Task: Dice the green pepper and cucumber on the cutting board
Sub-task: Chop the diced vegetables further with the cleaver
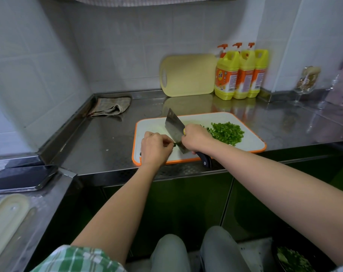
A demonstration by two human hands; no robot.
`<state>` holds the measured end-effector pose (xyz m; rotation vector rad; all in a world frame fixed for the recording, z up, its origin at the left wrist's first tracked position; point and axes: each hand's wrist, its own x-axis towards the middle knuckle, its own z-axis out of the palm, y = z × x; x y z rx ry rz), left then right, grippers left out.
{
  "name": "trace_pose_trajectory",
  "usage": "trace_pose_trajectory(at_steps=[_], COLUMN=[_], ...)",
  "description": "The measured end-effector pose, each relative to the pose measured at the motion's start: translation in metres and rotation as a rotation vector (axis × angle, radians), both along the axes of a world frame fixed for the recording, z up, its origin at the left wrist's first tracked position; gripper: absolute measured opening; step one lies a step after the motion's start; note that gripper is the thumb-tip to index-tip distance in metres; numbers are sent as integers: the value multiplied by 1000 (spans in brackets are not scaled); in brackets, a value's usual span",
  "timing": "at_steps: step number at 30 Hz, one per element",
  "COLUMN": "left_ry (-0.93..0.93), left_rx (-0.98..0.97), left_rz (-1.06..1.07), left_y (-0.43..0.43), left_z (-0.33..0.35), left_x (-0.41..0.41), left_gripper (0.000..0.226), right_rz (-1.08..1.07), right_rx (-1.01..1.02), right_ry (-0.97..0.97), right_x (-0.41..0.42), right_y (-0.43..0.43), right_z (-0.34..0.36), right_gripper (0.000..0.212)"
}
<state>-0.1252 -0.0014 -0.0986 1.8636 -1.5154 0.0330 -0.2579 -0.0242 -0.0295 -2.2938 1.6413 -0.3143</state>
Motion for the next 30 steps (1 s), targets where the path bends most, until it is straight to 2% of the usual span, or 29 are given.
trace_pose_trajectory(at_steps=[3,7,21,25,30], left_ry=[28,44,36,37,97], left_rx=[7,12,19,1,-131], left_rz=[-15,17,45,33,50], left_y=[1,1,-1,1,6], left_z=[1,1,-1,1,6], left_x=[-1,-2,-3,-2,0], left_gripper=[13,10,14,4,10], right_rz=[-2,15,-1,-29,-34], right_rx=[-53,-28,45,36,22], right_ry=[-41,-56,30,-54,-207], right_x=[-5,-7,7,-2,-15], right_y=[-1,0,6,-1,-10], right_z=[-2,0,4,-1,1], right_gripper=[9,13,10,10,20])
